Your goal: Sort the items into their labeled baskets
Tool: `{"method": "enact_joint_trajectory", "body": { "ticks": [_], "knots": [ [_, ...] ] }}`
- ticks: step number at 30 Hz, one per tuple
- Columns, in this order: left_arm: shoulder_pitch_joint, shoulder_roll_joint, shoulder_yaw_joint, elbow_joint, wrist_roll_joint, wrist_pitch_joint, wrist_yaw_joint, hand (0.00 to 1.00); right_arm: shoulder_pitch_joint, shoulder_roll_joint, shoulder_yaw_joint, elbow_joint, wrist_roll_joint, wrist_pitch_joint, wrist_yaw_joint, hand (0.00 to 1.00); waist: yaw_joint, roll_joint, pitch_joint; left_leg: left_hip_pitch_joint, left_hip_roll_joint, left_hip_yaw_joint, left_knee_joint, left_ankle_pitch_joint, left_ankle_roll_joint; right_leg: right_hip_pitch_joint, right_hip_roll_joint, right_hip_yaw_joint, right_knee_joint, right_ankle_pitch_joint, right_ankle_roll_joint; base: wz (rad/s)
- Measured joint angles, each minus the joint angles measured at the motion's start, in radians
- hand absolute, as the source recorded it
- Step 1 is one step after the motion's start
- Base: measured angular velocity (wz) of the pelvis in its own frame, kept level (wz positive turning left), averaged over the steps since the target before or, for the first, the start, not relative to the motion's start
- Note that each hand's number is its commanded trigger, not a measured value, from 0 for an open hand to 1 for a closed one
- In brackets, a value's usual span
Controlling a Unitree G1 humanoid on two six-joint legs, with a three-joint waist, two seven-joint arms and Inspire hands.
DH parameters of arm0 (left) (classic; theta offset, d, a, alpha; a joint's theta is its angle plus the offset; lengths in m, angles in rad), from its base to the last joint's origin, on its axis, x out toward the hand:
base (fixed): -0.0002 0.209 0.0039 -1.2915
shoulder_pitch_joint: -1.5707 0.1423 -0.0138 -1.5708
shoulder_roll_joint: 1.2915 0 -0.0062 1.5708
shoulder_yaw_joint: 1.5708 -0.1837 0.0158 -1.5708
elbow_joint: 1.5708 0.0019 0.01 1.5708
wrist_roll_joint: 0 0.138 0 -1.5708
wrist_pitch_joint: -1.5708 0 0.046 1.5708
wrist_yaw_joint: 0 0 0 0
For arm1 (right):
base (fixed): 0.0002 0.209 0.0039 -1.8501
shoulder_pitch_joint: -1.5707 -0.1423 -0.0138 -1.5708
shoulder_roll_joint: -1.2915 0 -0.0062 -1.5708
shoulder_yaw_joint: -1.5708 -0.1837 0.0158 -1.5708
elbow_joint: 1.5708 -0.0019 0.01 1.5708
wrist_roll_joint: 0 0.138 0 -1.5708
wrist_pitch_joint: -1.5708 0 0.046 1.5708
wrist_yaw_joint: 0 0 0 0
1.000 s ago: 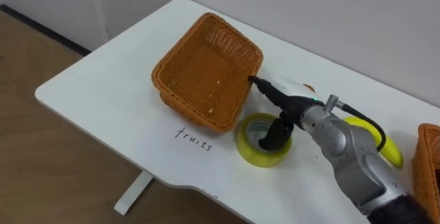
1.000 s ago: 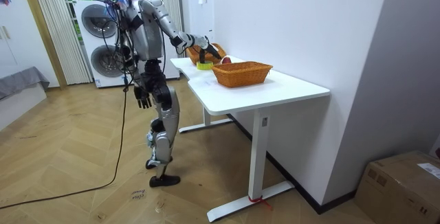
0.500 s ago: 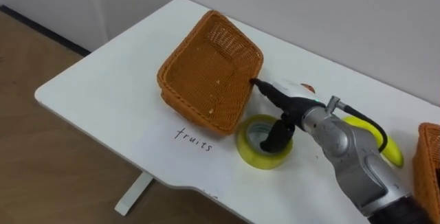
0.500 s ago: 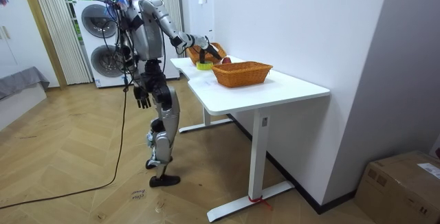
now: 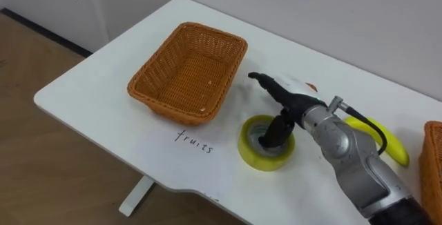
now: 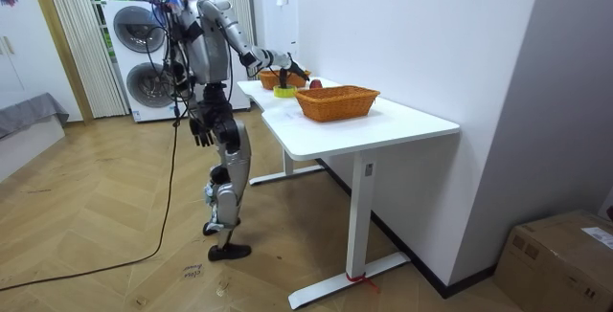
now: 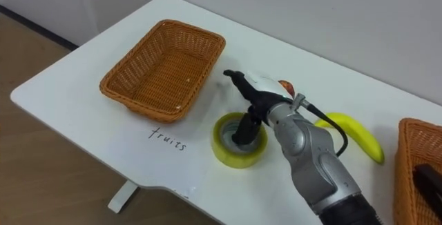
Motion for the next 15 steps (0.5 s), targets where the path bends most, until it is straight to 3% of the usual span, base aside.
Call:
{"method": "enact_joint_trajectory", "body": {
  "ticks": [4, 15],
  "knots": [
    [0.0, -0.006, 0.0, -0.001, 0.001, -0.001, 0.0, 0.0, 0.002, 0.003, 0.0, -0.051, -0.002, -0.002, -0.001, 0.0, 0.0, 0.002, 0.0012, 0.0, 0.001, 0.003, 0.001, 0.0, 0.0, -0.003, 0.002, 0.021, -0.001, 0.0, 0.0, -0.02],
    [0.013, -0.021, 0.001, -0.001, 0.0, -0.01, -0.002, 0.0, 0.026, 0.019, 0.0, -0.109, -0.003, -0.031, -0.055, 0.0, -0.003, 0.008, 0.0062, 0.002, 0.001, 0.003, -0.003, 0.0, 0.0, -0.001, 0.002, 0.021, 0.0, 0.0, 0.0, 0.0]
  ]
}}
